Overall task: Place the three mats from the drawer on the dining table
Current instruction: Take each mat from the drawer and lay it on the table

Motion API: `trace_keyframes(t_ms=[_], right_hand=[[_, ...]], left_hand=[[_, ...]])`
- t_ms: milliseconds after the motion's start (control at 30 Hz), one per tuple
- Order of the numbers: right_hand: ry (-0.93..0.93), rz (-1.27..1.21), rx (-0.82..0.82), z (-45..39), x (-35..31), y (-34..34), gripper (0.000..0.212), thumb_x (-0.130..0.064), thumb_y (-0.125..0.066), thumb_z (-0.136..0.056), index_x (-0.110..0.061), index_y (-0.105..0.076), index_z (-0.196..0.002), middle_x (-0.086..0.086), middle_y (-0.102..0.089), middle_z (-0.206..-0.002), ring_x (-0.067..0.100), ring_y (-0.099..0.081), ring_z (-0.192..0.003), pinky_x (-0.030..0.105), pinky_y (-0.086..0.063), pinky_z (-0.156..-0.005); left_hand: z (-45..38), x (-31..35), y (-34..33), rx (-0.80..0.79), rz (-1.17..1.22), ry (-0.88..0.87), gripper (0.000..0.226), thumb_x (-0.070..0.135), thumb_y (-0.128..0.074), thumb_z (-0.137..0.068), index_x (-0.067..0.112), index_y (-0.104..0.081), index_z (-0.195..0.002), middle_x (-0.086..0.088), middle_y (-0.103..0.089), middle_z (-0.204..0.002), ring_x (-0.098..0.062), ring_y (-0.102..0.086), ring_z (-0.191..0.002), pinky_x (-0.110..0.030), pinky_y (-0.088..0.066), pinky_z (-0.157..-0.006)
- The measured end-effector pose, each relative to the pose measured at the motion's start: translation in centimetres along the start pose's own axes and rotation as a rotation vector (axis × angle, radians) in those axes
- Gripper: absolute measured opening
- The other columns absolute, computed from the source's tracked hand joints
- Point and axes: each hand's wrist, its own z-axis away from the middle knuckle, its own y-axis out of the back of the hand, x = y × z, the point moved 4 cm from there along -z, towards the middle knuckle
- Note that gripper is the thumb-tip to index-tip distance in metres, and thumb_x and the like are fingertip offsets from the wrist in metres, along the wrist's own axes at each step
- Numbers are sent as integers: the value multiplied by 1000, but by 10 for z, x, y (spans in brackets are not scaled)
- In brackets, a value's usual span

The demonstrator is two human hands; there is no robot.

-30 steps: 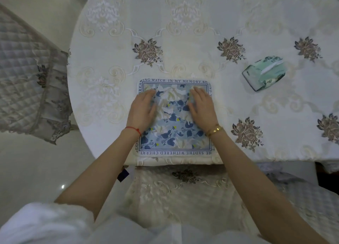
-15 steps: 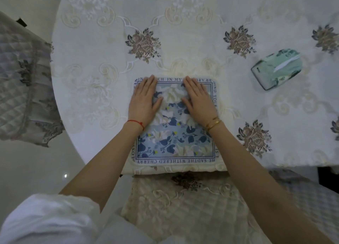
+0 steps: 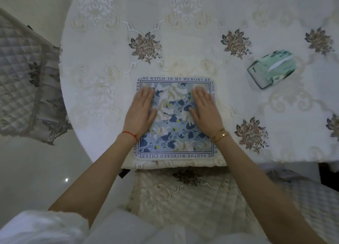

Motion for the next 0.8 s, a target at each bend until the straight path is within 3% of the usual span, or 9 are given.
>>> trace_keyframes(t_ms=[167,400,500,667,800], right_hand=[[-12,-20,-92,10,-18,-23,65,-44,-28,-101,-12,-5,-152,5,-5,-160,16,2,-147,37,-4,-121],[-130,44,-88,59,38,-7,71,-54,-14,-96,-12,-2,-152,3,-1,-161,15,3,-147,37,-3,-121],[-196,53,-77,76,47,-3,71,-54,-17,-98,-9,-3,-152,7,-2,-161,18,3,-147,36,0,-121],[-39,-44,-62,95,-5,-10,66,-46,-25,-99,-11,-5,-152,5,-1,-160,18,5,-148,34,1,-121],[-8,-31,-126,106,-39,-30,69,-50,-17,-96,-12,-2,-152,6,0,-160,19,5,-147,35,-1,-121]], left_hand=[[17,11,-23,-88,-25,20,63,39,-34,-101,12,-8,-152,-4,-6,-161,-17,3,-148,-33,-2,-121],[40,-19,-11,-89,-70,130,66,41,-35,-100,11,-8,-152,-5,-7,-160,-19,-3,-148,-36,-6,-121],[52,-20,-4,-87,-44,152,66,38,-39,-100,8,-10,-151,-8,-8,-160,-22,-4,-148,-34,-4,-121],[86,15,-7,-47,10,6,61,33,-41,-101,11,-15,-151,-6,-11,-160,-20,-5,-148,-35,-6,-121],[108,33,-26,-94,23,36,60,33,-43,-100,11,-19,-151,-6,-14,-159,-21,-6,-148,-39,-11,-121]])
